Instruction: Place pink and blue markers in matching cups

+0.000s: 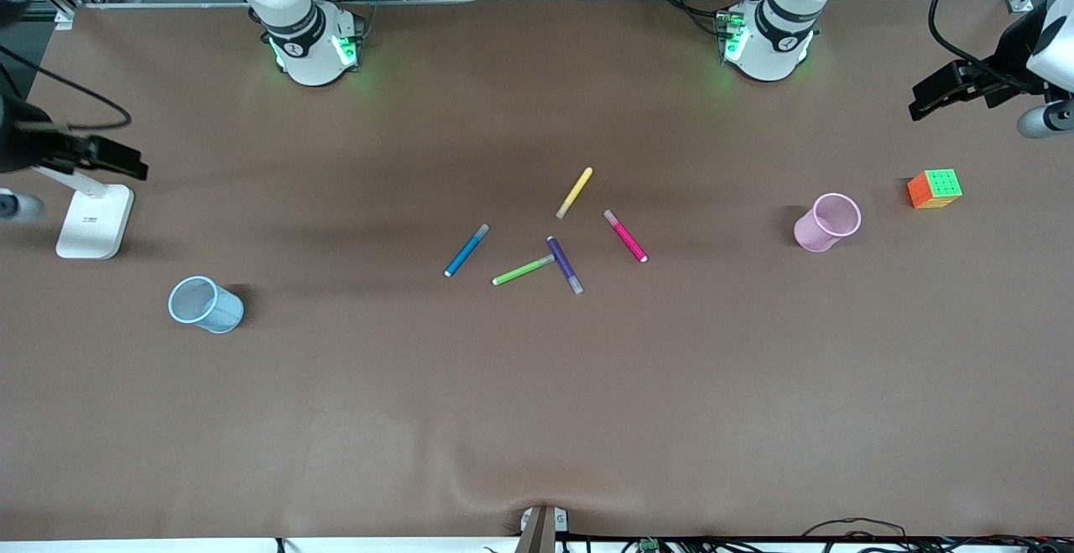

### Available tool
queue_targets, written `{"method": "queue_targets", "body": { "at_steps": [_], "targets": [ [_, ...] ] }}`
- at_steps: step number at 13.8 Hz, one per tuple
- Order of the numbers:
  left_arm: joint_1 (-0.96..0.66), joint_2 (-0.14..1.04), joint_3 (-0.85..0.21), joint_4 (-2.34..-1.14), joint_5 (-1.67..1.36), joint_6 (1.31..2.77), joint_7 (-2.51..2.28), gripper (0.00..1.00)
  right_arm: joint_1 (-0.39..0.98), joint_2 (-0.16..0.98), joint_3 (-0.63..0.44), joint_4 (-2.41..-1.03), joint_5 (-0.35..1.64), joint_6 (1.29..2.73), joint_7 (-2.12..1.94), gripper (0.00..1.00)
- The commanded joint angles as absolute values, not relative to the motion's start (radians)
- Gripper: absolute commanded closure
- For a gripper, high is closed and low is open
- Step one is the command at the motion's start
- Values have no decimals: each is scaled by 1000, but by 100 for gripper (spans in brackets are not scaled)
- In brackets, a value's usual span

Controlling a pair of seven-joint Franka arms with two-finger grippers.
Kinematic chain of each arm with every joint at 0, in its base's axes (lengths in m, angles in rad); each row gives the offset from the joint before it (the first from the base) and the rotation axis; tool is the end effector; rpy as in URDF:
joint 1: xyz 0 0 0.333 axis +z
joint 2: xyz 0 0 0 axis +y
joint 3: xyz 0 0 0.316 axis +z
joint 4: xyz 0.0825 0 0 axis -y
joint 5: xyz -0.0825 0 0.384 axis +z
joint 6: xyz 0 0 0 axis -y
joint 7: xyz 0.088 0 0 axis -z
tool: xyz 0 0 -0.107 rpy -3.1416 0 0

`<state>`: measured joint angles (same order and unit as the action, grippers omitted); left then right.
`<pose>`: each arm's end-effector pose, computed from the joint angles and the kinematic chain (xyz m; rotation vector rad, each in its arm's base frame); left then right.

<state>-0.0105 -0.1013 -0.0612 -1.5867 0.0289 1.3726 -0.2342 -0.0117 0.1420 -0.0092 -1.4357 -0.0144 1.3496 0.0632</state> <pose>0.5000 -0.0342 0.6544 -3.0749 -0.2577 0.1643 0.5723 -0.0134 0.5899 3.0981 -0.1328 -0.3546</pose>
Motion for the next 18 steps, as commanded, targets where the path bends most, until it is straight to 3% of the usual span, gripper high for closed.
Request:
{"method": "queue_targets", "body": {
  "at_steps": [1,8,13,18],
  "targets": [
    [-5,-92,-68,-1557,49,1348,-244,0,-32,184,-2,-1424,-14,1347,46,0],
    [0,-81,-58,-1562,49,1348,-242,0,-18,219,-2,-1477,34,1321,141,0],
    [-14,-22,-69,-1551,46,1350,-248,0,-9,219,2,-1584,107,1443,227,0],
    [-8,-6,-67,-1519,18,1353,-239,0,34,215,2,-1612,133,1450,366,0]
  ]
}}
